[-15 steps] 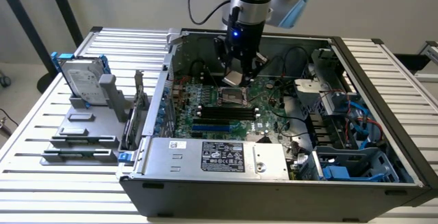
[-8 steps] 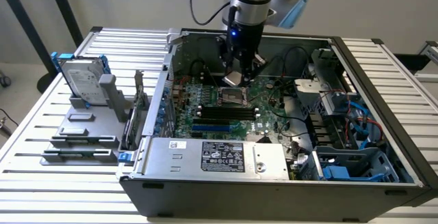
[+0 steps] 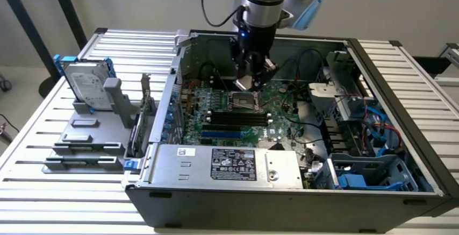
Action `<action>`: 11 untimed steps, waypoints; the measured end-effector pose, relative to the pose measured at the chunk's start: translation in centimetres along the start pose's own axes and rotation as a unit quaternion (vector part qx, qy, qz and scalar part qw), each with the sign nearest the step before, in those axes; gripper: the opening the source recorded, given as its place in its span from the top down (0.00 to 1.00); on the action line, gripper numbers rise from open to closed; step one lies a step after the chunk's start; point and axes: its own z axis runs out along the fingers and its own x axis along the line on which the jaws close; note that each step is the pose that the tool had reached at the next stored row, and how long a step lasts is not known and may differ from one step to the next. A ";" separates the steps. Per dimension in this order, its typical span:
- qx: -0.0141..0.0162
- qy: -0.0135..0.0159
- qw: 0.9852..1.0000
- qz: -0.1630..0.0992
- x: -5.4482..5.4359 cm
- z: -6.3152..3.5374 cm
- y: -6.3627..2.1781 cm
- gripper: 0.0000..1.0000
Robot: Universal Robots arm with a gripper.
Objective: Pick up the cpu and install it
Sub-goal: 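Place the cpu into insertion slot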
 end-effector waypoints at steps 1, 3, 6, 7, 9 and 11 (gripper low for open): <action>-0.001 0.000 1.000 0.018 0.0 0.04 0.00 0.45; -0.002 -0.001 0.999 0.036 0.0 0.07 0.00 0.45; -0.004 -0.001 0.998 0.063 0.0 0.13 0.00 0.45; -0.004 -0.002 0.997 0.072 0.0 0.14 0.00 0.45; -0.006 -0.002 0.996 0.090 0.0 0.18 0.00 0.45; -0.007 -0.002 0.994 0.109 0.0 0.22 0.00 0.45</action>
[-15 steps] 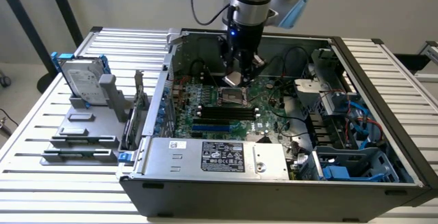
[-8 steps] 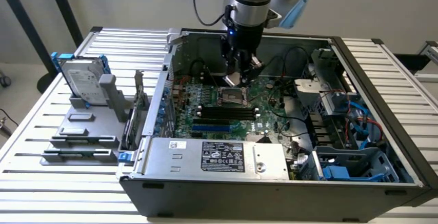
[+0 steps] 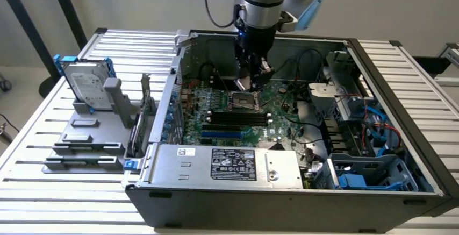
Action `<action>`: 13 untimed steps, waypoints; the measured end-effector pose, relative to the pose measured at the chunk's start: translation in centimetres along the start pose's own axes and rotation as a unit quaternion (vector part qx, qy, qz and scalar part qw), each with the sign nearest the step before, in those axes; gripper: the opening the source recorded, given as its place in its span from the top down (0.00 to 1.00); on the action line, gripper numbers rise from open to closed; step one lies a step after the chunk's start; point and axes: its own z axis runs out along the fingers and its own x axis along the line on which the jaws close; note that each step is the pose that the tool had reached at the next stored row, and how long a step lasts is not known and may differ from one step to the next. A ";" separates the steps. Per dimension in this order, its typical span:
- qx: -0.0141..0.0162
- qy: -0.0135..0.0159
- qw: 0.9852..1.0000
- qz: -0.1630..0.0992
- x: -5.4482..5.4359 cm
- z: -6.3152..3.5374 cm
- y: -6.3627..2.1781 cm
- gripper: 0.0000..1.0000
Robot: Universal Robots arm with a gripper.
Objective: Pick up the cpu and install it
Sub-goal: 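Place the cpu into insertion slot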
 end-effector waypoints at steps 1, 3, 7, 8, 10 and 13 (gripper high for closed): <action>-0.001 0.000 1.000 0.009 0.0 0.02 0.00 0.45; -0.002 -0.001 1.000 0.027 0.0 0.07 0.00 0.45; -0.004 -0.001 0.998 0.064 0.0 0.19 -0.01 0.45; -0.004 -0.002 0.997 0.072 0.0 0.23 -0.01 0.45; -0.006 -0.002 0.996 0.090 0.0 0.32 -0.01 0.45; -0.007 -0.003 0.993 0.117 0.0 0.50 -0.01 0.45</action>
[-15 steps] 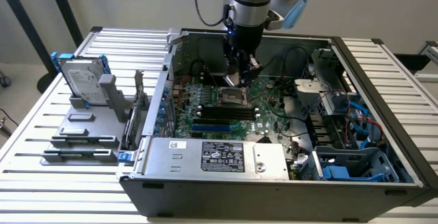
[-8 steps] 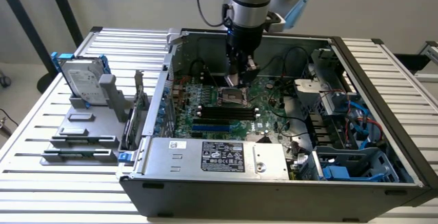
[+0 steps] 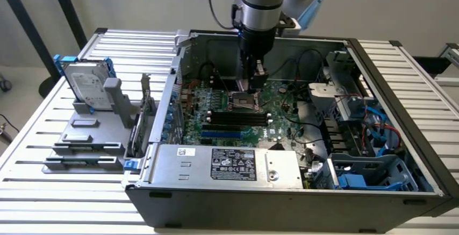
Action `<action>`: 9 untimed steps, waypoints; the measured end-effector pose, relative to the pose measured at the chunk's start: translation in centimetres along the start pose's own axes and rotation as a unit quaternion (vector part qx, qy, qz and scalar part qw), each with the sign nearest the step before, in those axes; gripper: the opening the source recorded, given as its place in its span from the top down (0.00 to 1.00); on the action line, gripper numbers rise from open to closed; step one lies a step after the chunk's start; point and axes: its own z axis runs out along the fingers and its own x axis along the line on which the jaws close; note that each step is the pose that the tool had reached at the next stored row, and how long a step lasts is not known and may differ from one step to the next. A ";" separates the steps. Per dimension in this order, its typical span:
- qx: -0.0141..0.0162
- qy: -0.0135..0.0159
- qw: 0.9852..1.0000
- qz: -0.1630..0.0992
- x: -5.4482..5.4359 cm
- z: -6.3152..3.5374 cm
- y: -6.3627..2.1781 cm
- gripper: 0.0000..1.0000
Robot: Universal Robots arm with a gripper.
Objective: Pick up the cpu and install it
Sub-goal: 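Place the cpu into insertion slot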
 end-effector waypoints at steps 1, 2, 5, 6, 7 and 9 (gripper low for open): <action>-0.001 0.000 1.000 0.010 0.0 0.08 0.00 0.45; -0.001 0.000 1.000 0.019 0.0 0.16 0.00 0.45; -0.003 -0.001 0.999 0.045 0.0 0.47 -0.01 0.45; -0.003 -0.001 0.999 0.054 0.0 0.60 -0.02 0.45; -0.004 -0.001 0.998 0.063 0.0 0.74 -0.02 0.45; -0.005 -0.003 0.997 0.075 0.0 1.08 -0.08 0.45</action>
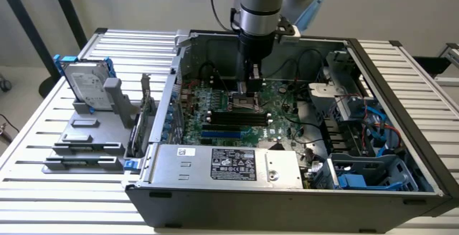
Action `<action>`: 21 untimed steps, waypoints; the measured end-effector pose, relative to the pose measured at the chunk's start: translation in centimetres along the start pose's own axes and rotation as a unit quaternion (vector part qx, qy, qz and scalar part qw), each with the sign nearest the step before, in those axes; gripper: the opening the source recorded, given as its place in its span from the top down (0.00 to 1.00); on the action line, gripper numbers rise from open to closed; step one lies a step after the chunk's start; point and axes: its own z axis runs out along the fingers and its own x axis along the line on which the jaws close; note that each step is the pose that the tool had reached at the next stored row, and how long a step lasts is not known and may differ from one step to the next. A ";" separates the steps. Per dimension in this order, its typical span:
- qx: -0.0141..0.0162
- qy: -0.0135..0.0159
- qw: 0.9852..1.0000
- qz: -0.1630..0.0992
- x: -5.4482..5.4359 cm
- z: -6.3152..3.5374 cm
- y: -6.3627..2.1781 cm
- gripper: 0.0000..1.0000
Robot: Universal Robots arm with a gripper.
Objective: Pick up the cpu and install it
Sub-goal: 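Place the cpu into insertion slot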
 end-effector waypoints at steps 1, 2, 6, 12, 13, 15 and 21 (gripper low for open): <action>0.000 -0.002 1.000 0.003 0.1 0.17 -0.11 0.45; 0.000 -0.003 1.000 0.005 0.1 0.32 -0.32 0.45; 0.000 -0.005 1.000 0.006 0.2 0.79 -1.43 0.45; 0.000 -0.005 1.000 0.007 0.0 1.15 -1.44 0.45; 0.000 -0.005 1.000 0.007 -0.1 1.21 -1.43 0.45; 0.000 -0.005 1.000 0.007 -0.3 1.35 -1.41 0.45; -0.001 -0.005 1.000 0.018 -0.5 1.77 -1.20 0.45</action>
